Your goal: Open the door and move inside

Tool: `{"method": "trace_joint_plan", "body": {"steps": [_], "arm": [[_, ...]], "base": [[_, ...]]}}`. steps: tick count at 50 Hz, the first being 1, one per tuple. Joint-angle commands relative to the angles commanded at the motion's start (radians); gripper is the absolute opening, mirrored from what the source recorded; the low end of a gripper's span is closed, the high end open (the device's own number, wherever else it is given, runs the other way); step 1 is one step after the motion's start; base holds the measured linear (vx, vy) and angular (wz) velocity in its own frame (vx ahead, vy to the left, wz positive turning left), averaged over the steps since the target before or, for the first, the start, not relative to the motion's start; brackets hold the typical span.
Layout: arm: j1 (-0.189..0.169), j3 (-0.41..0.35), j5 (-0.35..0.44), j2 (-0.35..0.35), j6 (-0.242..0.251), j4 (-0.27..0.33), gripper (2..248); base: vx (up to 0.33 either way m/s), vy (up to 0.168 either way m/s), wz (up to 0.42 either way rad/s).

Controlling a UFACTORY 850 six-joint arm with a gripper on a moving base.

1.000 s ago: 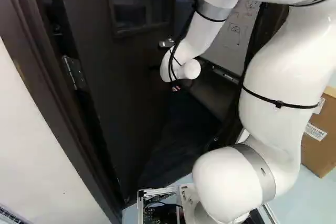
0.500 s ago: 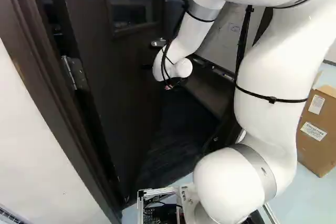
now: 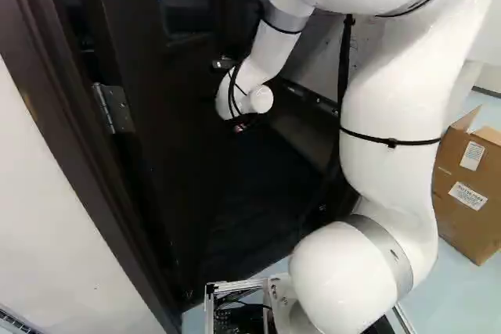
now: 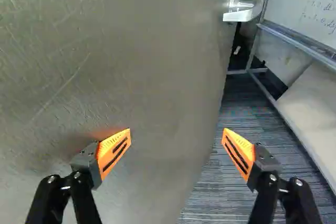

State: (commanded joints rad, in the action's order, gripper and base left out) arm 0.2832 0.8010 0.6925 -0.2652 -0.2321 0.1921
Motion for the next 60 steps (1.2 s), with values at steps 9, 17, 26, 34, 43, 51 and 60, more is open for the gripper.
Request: {"method": "trace_joint_plan", "body": {"steps": [9, 17, 26, 34, 43, 51, 60], "arm": [[0.022, 0.035, 0.0, -0.03, 0.0, 0.0, 247], [0.04, 0.068, 0.0, -0.057, 0.0, 0.0, 247], [0.061, 0.105, 0.0, -0.088, 0.0, 0.0, 247], [0.078, 0.14, 0.0, -0.117, 0.0, 0.0, 247], [0.097, 0.18, 0.0, -0.149, 0.0, 0.0, 247], [0.114, 0.216, 0.0, -0.178, 0.0, 0.0, 247], [0.132, 0.257, 0.0, -0.21, 0.0, 0.003, 247]], "base": [[0.0, 0.0, 0.0], [0.0, 0.0, 0.0], [0.0, 0.0, 0.0], [0.0, 0.0, 0.0], [0.0, 0.0, 0.0], [0.0, 0.0, 0.0], [0.0, 0.0, 0.0]]}}
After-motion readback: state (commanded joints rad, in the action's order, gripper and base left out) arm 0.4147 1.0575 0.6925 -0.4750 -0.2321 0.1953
